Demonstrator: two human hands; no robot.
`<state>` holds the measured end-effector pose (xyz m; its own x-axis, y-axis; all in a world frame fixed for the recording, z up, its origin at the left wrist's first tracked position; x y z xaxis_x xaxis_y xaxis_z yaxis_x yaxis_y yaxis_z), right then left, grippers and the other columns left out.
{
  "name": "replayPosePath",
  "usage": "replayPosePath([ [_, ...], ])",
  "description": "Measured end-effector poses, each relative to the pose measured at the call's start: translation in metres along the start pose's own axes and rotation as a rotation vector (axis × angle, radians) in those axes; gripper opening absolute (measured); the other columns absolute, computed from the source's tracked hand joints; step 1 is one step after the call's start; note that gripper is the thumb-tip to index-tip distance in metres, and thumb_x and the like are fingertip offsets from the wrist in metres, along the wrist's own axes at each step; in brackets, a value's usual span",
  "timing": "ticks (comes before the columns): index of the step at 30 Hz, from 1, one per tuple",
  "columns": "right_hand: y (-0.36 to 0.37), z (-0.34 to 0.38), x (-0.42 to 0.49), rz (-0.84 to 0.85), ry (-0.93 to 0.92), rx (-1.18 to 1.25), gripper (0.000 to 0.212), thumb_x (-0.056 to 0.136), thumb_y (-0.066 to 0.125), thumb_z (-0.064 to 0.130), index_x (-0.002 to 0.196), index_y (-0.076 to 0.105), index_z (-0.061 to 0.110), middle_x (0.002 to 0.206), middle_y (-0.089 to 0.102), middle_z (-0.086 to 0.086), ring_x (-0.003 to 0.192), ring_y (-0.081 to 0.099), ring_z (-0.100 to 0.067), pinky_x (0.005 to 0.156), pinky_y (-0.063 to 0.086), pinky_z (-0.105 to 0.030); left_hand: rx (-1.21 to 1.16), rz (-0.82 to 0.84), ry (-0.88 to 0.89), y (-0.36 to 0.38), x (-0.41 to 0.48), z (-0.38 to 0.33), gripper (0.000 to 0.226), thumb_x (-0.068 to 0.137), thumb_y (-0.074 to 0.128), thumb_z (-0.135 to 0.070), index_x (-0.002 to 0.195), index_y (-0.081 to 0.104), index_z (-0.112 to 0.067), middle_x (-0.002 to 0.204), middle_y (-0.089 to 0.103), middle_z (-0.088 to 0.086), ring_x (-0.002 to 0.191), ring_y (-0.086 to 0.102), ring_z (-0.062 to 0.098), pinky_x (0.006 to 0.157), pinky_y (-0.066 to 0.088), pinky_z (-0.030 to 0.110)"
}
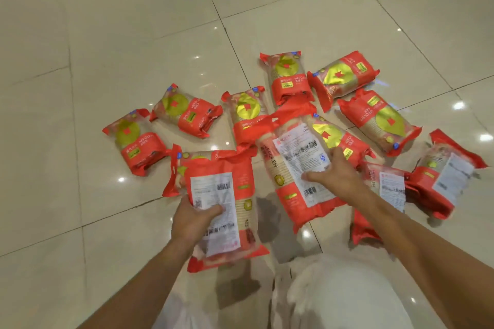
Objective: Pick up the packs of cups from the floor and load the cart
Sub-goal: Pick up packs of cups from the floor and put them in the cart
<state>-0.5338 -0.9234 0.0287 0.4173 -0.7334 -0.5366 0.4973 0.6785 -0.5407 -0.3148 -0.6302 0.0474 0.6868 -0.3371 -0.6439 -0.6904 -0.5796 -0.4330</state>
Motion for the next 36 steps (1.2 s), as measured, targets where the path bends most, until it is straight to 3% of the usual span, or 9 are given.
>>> replayPosePath([
  [6,-0.109,0.196,-0.184,-0.066,-0.143,0.201,0.076,0.062,0.095,0.034,0.115,0.042,0.028,0.103,0.067,0.016,0.095,0.070,-0.011,0.076,0.055,-0.035,-0.193,-0.034,0.158,-0.145,-0.165,-0.167,0.042,0.078,0.085,-0.010,0.115,0.071,-0.023,0.108,0.080,-0.001,0.098,0.077,0.022,0.094,0.058,0.053],
  [9,-0.155,0.282,-0.296,-0.086,-0.184,0.253,0.082,0.051,0.089,0.054,0.116,0.044,0.032,0.105,0.069,0.016,0.095,0.071,-0.009,0.082,0.057,-0.042,-0.258,-0.047,0.234,-0.225,-0.265,-0.228,0.045,0.079,0.083,-0.010,0.118,0.068,-0.026,0.109,0.079,-0.005,0.099,0.076,0.018,0.095,0.059,0.051],
  [13,-0.185,0.381,-0.425,-0.086,-0.308,0.336,0.091,0.047,0.084,0.059,0.127,0.046,0.036,0.111,0.069,0.021,0.094,0.070,0.001,0.077,0.054,-0.029,-0.290,-0.124,0.325,-0.328,-0.388,-0.275,0.041,0.077,0.085,-0.020,0.109,0.067,-0.036,0.106,0.079,-0.012,0.094,0.076,0.011,0.090,0.061,0.046],
  [16,-0.183,0.437,-0.502,-0.050,-0.437,0.367,0.073,0.050,0.084,0.053,0.112,0.045,0.056,0.103,0.070,0.028,0.090,0.068,0.010,0.077,0.053,-0.027,-0.320,-0.236,0.359,-0.394,-0.465,-0.281,0.058,0.071,0.087,-0.029,0.124,0.062,-0.024,0.116,0.077,-0.001,0.102,0.075,0.023,0.093,0.059,0.052],
  [18,-0.174,0.463,-0.546,0.000,-0.526,0.365,0.066,0.052,0.083,0.051,0.106,0.045,0.059,0.102,0.070,0.027,0.089,0.069,0.009,0.078,0.056,-0.029,-0.345,-0.361,0.367,-0.431,-0.518,-0.269,0.061,0.071,0.089,-0.023,0.125,0.061,-0.019,0.117,0.076,0.001,0.103,0.074,0.024,0.094,0.058,0.053],
  [21,-0.145,0.494,-0.605,0.160,-0.635,0.359,0.074,0.054,0.083,0.049,0.117,0.045,0.041,0.106,0.068,0.021,0.091,0.071,0.001,0.076,0.059,-0.032,-0.397,-0.577,0.358,-0.477,-0.602,-0.230,0.057,0.067,0.092,-0.022,0.115,0.063,-0.026,0.111,0.077,-0.004,0.099,0.074,0.016,0.095,0.058,0.050],
  [25,-0.095,0.521,-0.684,0.394,-0.784,0.340,0.066,0.054,0.081,0.051,0.108,0.043,0.051,0.100,0.069,0.027,0.088,0.069,0.010,0.068,0.055,-0.017,-0.451,-0.834,0.280,-0.519,-0.714,-0.155,0.071,0.053,0.089,-0.046,0.116,0.061,-0.030,0.112,0.076,-0.007,0.099,0.074,0.014,0.091,0.059,0.049],
  [30,-0.019,0.526,-0.793,0.645,-0.878,0.274,0.073,0.058,0.082,0.048,0.119,0.043,0.042,0.108,0.069,0.021,0.093,0.071,0.000,0.086,0.062,-0.040,-0.498,-1.132,0.192,-0.548,-0.847,-0.056,0.086,0.047,0.087,-0.052,0.124,0.060,-0.022,0.114,0.074,-0.005,0.103,0.073,0.019,0.092,0.058,0.048],
  [36,0.068,0.513,-0.924,0.864,-0.980,0.156,0.074,0.059,0.083,0.046,0.121,0.043,0.043,0.111,0.067,0.020,0.094,0.071,0.002,0.087,0.062,-0.042,-0.583,-1.340,0.104,-0.564,-0.960,0.068,0.064,0.059,0.089,-0.035,0.116,0.061,-0.025,0.105,0.076,-0.006,0.093,0.074,0.010,0.089,0.060,0.046],
])
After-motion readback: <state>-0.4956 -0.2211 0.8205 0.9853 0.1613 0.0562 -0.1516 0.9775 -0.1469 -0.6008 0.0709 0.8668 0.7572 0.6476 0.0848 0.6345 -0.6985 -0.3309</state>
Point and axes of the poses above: each hand's wrist, its own x-axis towards the middle knuckle, its own y-axis out of the palm, z = x × y, the point moved 4 cm from there along x, towards the middle knuckle
